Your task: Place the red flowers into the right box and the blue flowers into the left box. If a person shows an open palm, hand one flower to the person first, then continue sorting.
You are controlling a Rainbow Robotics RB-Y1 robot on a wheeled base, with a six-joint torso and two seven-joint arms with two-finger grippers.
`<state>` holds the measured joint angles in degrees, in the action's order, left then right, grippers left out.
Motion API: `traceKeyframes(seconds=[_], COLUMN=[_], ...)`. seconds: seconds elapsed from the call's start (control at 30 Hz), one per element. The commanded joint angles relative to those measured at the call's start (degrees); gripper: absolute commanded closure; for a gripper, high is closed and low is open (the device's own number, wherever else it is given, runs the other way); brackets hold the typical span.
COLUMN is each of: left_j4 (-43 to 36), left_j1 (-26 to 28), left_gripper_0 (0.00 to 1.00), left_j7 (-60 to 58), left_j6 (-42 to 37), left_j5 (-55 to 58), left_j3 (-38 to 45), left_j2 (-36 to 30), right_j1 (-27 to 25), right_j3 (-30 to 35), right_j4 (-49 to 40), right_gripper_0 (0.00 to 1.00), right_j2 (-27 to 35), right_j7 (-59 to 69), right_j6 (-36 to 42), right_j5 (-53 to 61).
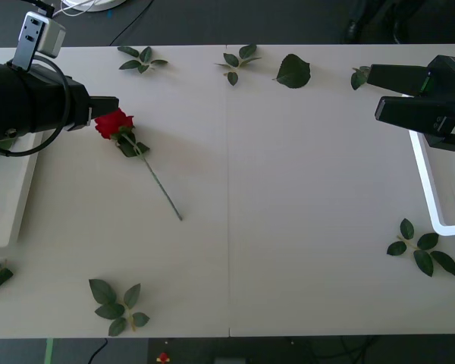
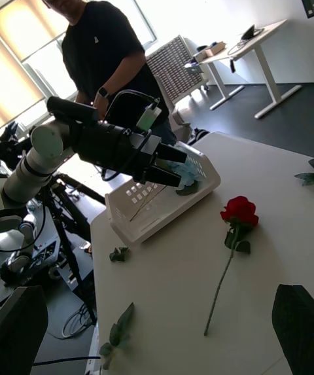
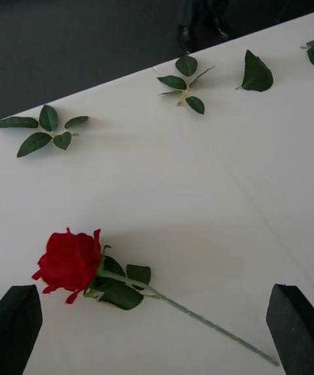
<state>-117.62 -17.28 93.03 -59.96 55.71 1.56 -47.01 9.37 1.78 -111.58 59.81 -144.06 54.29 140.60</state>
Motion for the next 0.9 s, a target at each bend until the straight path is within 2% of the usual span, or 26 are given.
traceKeyframes(seconds=[0.03,0.37,0.63,0.9], left_j4=[-0.07,2.57,8.19,8.11], left_j1=[0.4,-1.09,-6.8,-11.29], left_gripper_0=[0.0,0.0,0.0,0.0], left_j7=[2.07,0.13,-15.34,-39.51], left_j6=[-0.33,-0.33,-0.86,-14.57], left_j5=[-0.77,1.95,8.98,7.49], left_j3=[1.52,0.82,-1.82,-1.91], left_j2=[-2.47,-2.47,-2.47,-2.47], right_j1=[0.3,0.12,0.21,0.04], right_j3=[1.74,1.65,1.65,1.65], right_j4=[-0.3,-0.3,-0.3,-0.22], right_gripper_0=[0.0,0.0,0.0,0.0], right_j2=[-0.13,-0.04,-0.04,-0.04], right_j7=[-0.78,-0.78,-0.61,-0.61], right_j6=[-0.59,-0.59,-0.59,-0.59], right_j5=[0.02,0.02,0.02,0.02])
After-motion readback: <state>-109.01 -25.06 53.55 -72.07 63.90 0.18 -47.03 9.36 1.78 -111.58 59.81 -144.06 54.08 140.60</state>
